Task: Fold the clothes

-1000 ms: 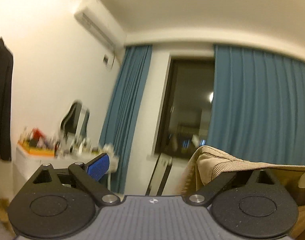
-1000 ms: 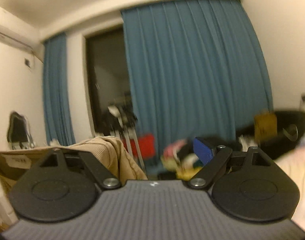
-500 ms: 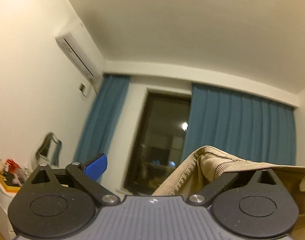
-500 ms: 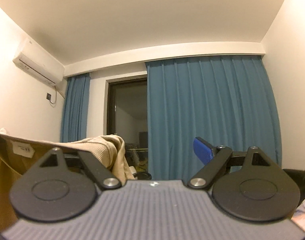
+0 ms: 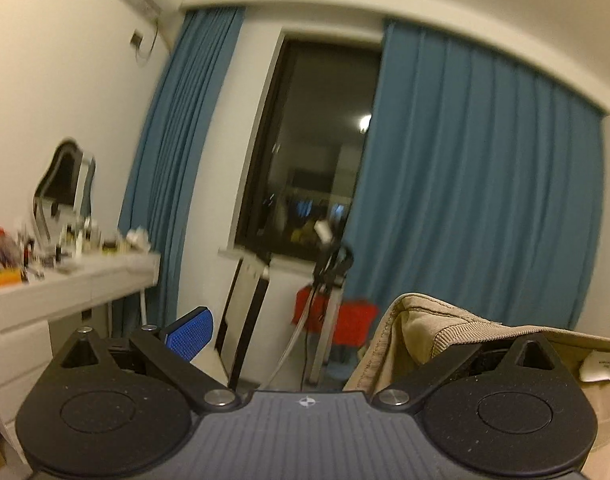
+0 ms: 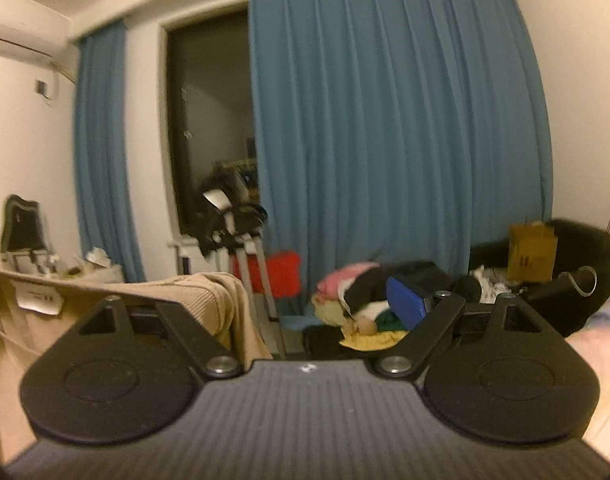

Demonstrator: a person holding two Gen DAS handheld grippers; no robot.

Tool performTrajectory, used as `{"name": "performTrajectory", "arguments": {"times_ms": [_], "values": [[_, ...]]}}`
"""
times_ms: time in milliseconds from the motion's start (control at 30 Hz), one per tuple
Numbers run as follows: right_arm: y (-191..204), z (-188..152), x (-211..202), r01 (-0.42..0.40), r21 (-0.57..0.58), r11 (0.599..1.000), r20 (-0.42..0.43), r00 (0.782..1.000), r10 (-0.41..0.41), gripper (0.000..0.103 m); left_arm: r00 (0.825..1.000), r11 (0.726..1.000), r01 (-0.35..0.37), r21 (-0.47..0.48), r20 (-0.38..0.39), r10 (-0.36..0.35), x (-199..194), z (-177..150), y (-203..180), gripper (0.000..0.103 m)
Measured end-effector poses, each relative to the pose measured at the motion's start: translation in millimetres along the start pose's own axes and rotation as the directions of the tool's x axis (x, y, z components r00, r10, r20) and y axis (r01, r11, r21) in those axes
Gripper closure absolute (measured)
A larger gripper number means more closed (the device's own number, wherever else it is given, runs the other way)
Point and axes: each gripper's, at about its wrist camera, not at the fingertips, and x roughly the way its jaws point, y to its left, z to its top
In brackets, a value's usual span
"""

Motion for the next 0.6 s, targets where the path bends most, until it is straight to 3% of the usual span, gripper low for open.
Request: {"name": "performTrajectory", "arguments": {"times_ms": [133,200,267,333,400,467,567,600], "values": [[-10.3,-41.4,108.8,0.062,-0.004,0.998,-0.062,0.996,-0.062,0.017,0.998,0.999,-0.032,-0.017,-0.058,0.031,122.3,-30.4,-8.4,0.0],[-15.6,-65.6,162.5,0.089,-0.008,0.996,-0.099,0.991,-0.089,0.017,0.991,0.999,-0.044,-0.004,-0.125,0.043,188.5,-60.6,-10.5,0.0],[-20.9,-89.8,216.1,0.116,-0.013,0.993,-0.136,0.984,-0.116,0.017,0.978,0.999,-0.053,0.011,-0.2,0.054,256.0,-92.8,-12.3,0.0],[-29.5,-125.3,268.8,0.136,-0.028,0.99,-0.203,0.969,-0.139,0.017,0.954,0.998,-0.052,0.039,-0.295,0.061,312.8,-134.6,-10.5,0.001],[-37.6,-166.2,313.7,0.148,-0.05,0.988,-0.288,0.945,-0.156,0.017,0.914,0.996,-0.042,0.073,-0.401,0.068,364.8,-176.9,-8.6,0.003],[-40.9,-201.4,351.5,0.14,-0.074,0.987,-0.387,0.908,-0.158,0.017,0.847,0.989,0.003,0.148,-0.526,0.076,401.8,-221.7,-8.4,0.008],[-37.3,-248.8,396.4,0.086,-0.106,0.991,-0.559,0.819,-0.131,0.017,0.734,0.956,0.091,0.278,-0.668,0.125,431.1,-278.4,-15.0,0.01],[-34.3,-260.1,406.2,0.057,-0.117,0.991,-0.609,0.785,-0.117,0.017,0.706,0.946,0.121,0.3,-0.696,0.131,440.2,-290.5,-16.3,0.009]]}}
